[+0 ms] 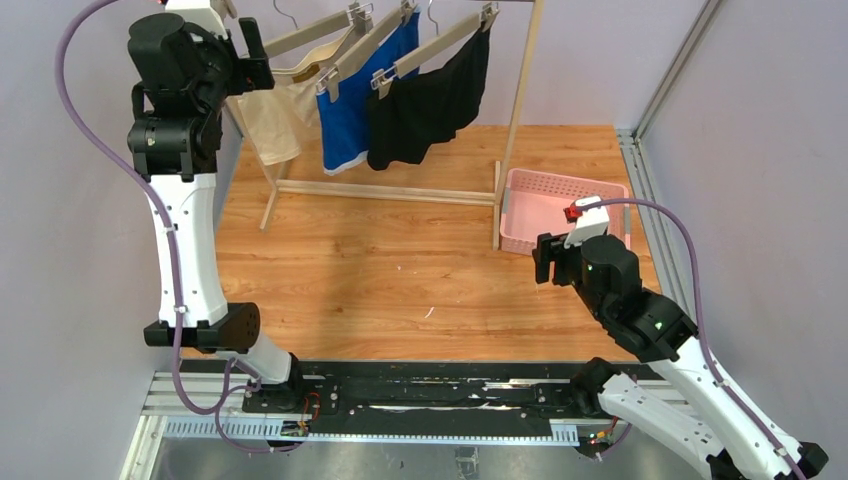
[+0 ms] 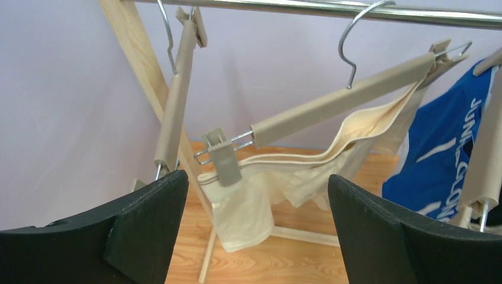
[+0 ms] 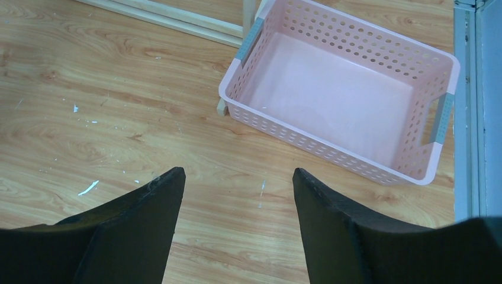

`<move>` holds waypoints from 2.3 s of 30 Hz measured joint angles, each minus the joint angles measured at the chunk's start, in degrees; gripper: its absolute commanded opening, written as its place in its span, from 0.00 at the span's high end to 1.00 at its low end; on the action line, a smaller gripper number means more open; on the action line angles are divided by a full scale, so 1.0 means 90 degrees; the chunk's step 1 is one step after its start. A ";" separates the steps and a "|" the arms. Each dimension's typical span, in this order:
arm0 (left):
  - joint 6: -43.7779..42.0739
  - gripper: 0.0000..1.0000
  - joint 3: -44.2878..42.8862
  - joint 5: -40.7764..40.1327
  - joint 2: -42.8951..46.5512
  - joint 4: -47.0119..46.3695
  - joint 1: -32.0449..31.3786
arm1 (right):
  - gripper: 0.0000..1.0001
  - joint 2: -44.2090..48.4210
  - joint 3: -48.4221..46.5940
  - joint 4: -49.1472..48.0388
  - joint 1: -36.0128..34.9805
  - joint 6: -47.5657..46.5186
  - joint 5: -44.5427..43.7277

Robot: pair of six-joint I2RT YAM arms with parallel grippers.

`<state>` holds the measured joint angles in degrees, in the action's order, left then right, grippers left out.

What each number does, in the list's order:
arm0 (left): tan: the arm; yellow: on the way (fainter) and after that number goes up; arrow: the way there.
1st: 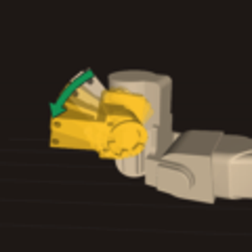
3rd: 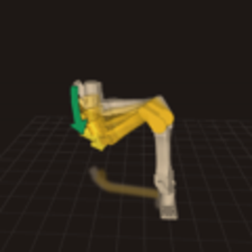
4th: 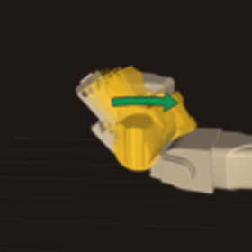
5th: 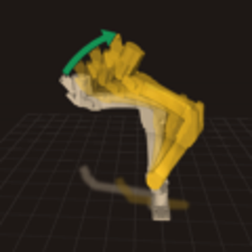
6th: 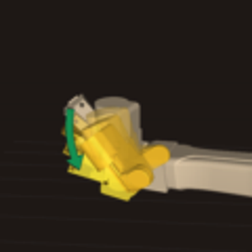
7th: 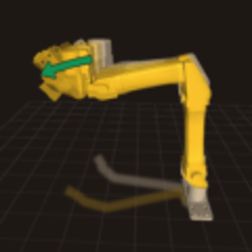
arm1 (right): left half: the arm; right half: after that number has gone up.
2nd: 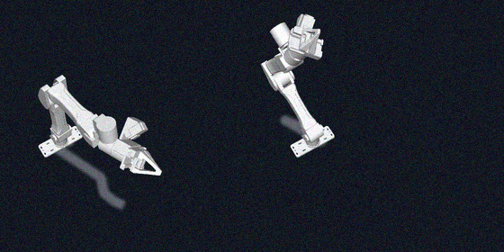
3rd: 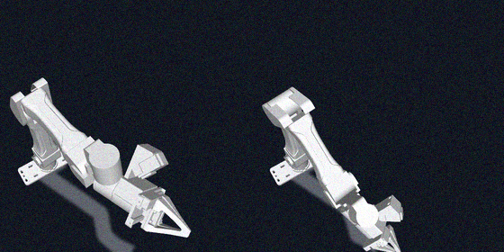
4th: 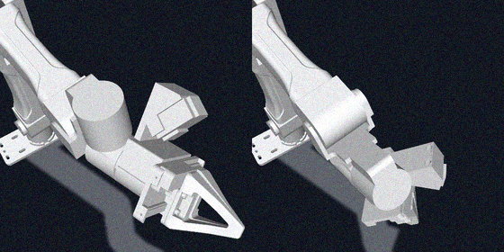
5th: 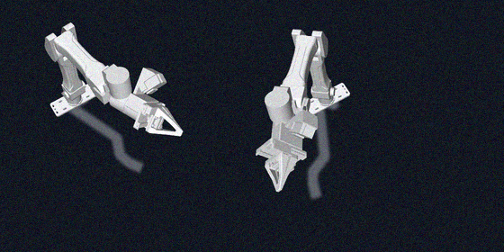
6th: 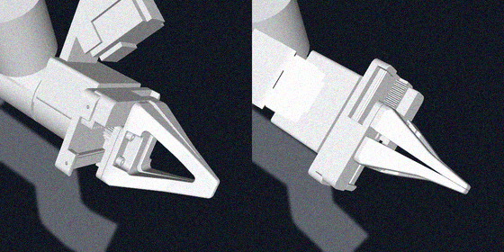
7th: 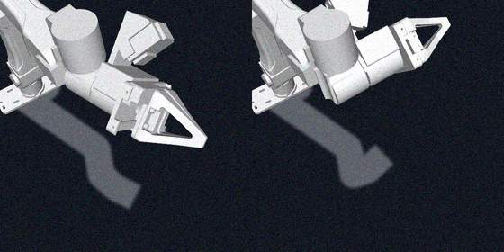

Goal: Remove the underwear clipped to the hanger

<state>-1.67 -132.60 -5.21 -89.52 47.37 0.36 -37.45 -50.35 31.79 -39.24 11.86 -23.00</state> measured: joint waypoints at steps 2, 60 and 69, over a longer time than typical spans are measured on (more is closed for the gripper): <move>-0.0017 0.02 0.0044 0.0041 -0.0046 -0.0175 0.0041 | 0.32 0.0000 0.0015 -0.0005 0.0000 0.0002 0.0066; -0.0379 0.44 0.0384 0.2169 -0.1076 -0.1253 0.0114 | 0.50 -0.0046 0.0352 -0.0063 0.0000 0.0427 0.0731; -0.0211 0.60 0.0384 0.2472 -0.1071 -0.1263 0.0114 | 0.52 -0.0051 0.0452 -0.0073 -0.0044 0.0517 0.0850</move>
<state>-3.57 -129.14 17.04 -99.15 36.01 1.39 -37.91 -46.28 31.14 -39.64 16.51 -15.35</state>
